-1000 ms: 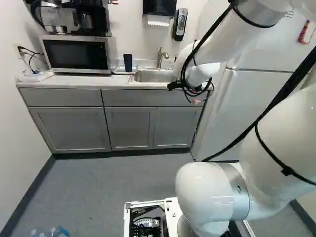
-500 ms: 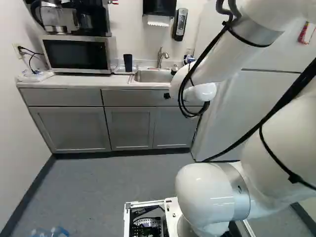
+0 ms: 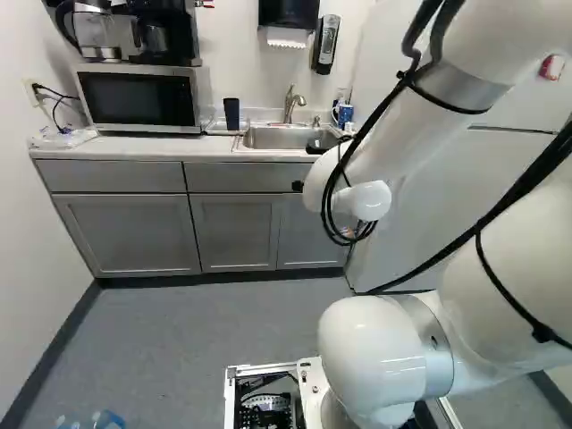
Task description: Rinse the cup and place it in the tray
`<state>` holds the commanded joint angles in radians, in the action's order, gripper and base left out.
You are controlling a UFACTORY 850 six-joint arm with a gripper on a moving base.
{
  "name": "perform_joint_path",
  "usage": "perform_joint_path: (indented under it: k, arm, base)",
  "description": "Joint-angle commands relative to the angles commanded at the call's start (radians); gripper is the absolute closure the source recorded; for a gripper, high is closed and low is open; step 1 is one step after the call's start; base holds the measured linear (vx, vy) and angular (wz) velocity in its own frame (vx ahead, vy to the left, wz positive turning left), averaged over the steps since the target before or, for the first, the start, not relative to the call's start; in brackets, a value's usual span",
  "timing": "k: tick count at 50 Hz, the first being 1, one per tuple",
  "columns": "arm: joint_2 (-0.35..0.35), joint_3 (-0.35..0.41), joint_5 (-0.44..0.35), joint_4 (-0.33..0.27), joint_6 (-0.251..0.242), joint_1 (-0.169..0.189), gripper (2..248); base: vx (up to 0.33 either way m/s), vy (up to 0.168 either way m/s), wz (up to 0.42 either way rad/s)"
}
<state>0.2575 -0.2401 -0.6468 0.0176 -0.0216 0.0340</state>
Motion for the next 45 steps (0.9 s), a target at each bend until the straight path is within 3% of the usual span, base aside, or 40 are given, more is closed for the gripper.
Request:
perform_joint_path:
  k: [23, 45]
  arm:
    - [0.013, 0.091, -0.134, -0.01, 0.013, -0.02, 3]
    - [0.02, 0.14, -0.207, -0.016, 0.02, -0.031, 3]
  base:
    - [0.0, 0.0, 0.0]
    - [0.0, 0.0, 0.0]
